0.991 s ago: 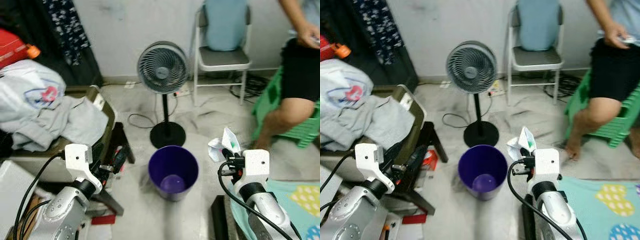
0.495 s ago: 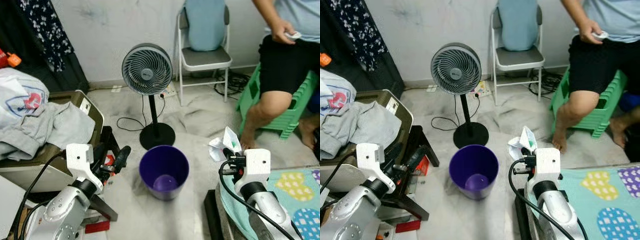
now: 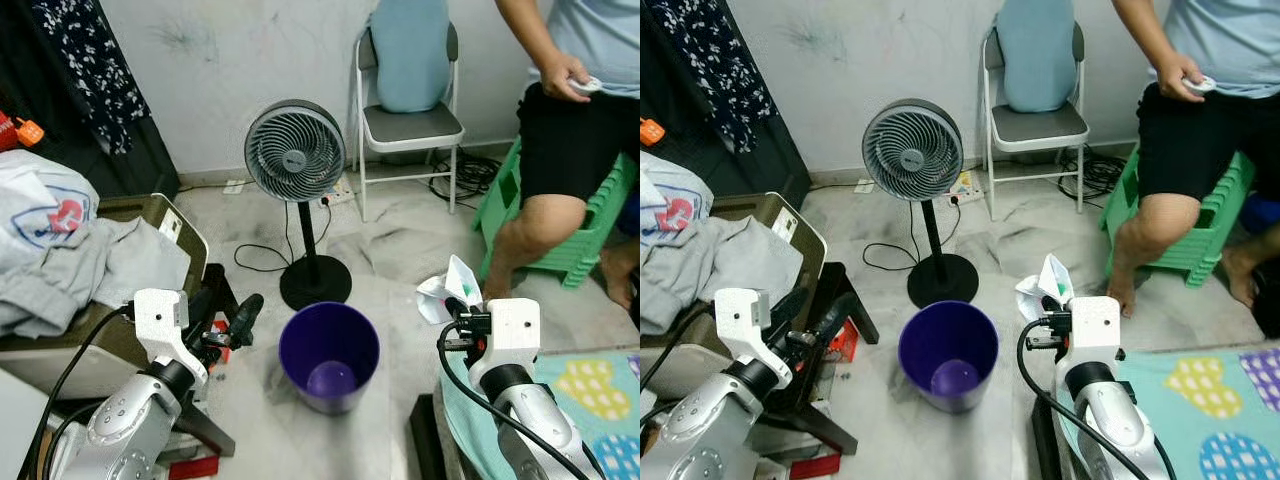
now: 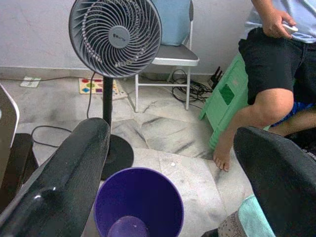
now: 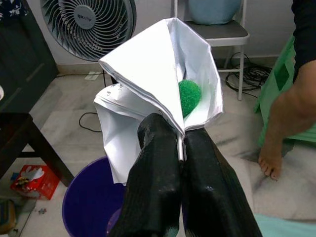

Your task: Clean up the room

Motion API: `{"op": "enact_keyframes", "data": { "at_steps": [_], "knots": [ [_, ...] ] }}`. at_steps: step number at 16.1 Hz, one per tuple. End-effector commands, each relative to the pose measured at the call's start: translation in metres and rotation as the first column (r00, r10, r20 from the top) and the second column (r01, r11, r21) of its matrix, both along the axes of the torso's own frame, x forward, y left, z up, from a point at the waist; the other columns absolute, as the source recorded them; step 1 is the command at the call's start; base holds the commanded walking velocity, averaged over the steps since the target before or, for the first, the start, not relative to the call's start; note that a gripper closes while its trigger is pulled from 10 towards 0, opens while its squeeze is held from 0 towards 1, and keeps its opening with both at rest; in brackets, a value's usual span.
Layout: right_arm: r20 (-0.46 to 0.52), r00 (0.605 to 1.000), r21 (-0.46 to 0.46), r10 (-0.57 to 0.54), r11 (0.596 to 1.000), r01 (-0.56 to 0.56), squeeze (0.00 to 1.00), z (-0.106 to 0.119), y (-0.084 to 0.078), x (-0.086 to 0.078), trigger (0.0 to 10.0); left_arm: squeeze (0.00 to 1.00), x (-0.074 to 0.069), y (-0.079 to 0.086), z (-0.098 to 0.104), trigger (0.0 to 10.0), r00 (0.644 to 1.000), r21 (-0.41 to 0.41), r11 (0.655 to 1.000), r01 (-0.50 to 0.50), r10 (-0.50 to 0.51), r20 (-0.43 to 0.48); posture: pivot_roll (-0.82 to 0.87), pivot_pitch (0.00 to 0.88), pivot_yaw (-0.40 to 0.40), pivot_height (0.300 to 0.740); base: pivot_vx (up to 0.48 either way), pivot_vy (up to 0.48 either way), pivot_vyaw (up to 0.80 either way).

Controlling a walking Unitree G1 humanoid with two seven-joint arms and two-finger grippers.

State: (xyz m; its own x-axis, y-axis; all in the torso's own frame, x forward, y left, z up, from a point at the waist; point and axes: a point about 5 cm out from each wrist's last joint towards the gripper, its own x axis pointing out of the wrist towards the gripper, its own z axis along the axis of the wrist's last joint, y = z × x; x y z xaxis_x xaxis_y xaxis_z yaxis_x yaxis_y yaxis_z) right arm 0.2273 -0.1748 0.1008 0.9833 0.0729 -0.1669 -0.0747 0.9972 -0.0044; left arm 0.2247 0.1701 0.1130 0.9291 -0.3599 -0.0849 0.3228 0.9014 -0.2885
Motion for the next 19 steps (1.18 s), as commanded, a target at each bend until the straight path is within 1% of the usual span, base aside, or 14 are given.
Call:
{"op": "enact_keyframes", "data": {
  "at_steps": [1, 7, 10, 12, 13, 14, 15, 16, 17, 18, 19],
  "knots": [
    [-0.004, 1.000, 0.008, 0.013, 1.000, -0.013, 0.00, 0.000, 0.003, 0.001, 10.0, 0.00, 0.000, 0.004, 0.000, 10.0, 1.000, 0.010, 1.000, -0.011, 0.011, 0.002, -0.20, 0.067, 0.120, 0.740, 0.382, 0.000, 0.00],
    [-0.004, 1.000, 0.009, 0.020, 1.000, -0.020, 0.00, 0.000, 0.004, 0.002, 10.0, 0.00, 0.000, 0.004, -0.001, 10.0, 1.000, 0.014, 1.000, -0.012, 0.012, -0.002, -0.20, 0.065, 0.121, 0.740, 0.354, 0.000, 0.00],
    [-0.003, 1.000, 0.007, 0.026, 1.000, -0.026, 0.00, 0.000, 0.005, 0.004, 10.0, 0.00, 0.001, 0.005, -0.003, 10.0, 1.000, 0.015, 1.000, -0.019, 0.020, -0.021, -0.20, 0.064, 0.120, 0.740, 0.000, 0.000, 0.00],
    [0.004, 1.000, 0.004, 0.026, 1.000, -0.026, 0.00, 0.001, 0.005, 0.008, 10.0, 0.00, 0.002, 0.005, -0.004, 10.0, 1.000, 0.019, 1.000, -0.019, 0.019, -0.024, -0.20, 0.063, 0.119, 0.740, 0.000, 0.000, 0.00],
    [0.019, 1.000, 0.004, 0.024, 1.000, -0.024, 0.00, 0.004, 0.005, 0.016, 10.0, 0.00, 0.005, 0.007, -0.005, 10.0, 0.999, 0.033, 0.999, -0.026, 0.026, -0.026, -0.19, 0.062, 0.118, 0.740, 0.000, 0.000, 0.00],
    [0.033, 0.999, 0.015, 0.031, 0.999, -0.031, 0.00, 0.007, 0.009, 0.024, 10.0, 0.00, 0.009, 0.010, -0.006, 10.0, 0.999, 0.057, 0.998, -0.031, 0.033, -0.024, -0.19, 0.065, 0.118, 0.740, 0.000, 0.000, 0.00],
    [0.043, 0.998, 0.036, 0.056, 0.998, -0.057, 0.00, 0.008, 0.022, 0.035, 10.0, 0.00, 0.013, 0.017, -0.008, 10.0, 0.999, 0.102, 0.994, -0.046, 0.049, -0.022, -0.18, 0.069, 0.118, 0.740, 0.000, 0.000, 0.00],
    [0.048, 0.995, 0.057, 0.092, 0.994, -0.094, 0.00, 0.008, 0.039, 0.044, 10.0, 0.00, 0.016, 0.026, -0.011, 10.0, 0.997, 0.127, 0.990, -0.065, 0.069, -0.030, -0.17, 0.078, 0.115, 0.740, 0.000, 0.000, 0.00],
    [0.040, 0.990, 0.066, 0.134, 0.988, -0.136, 0.00, 0.005, 0.056, 0.048, 10.0, 0.00, 0.013, 0.036, -0.014, 10.0, 0.995, 0.152, 0.985, -0.080, 0.087, -0.041, -0.16, 0.092, 0.114, 0.740, 0.000, 0.000, 0.00],
    [0.016, 0.989, 0.086, 0.150, 0.985, -0.151, 0.00, -0.003, 0.071, 0.054, 10.0, 0.00, 0.011, 0.044, -0.016, 10.0, 0.994, 0.153, 0.984, -0.086, 0.096, -0.058, -0.15, 0.101, 0.114, 0.740, 0.000, 0.000, 0.00],
    [-0.016, 0.983, 0.089, 0.184, 0.979, -0.182, 0.00, -0.014, 0.089, 0.059, 10.0, 0.00, 0.005, 0.052, -0.017, 10.0, 0.992, 0.176, 0.980, -0.095, 0.109, -0.071, -0.12, 0.128, 0.115, 0.740, 0.000, 0.000, 0.00]
  ]
}}
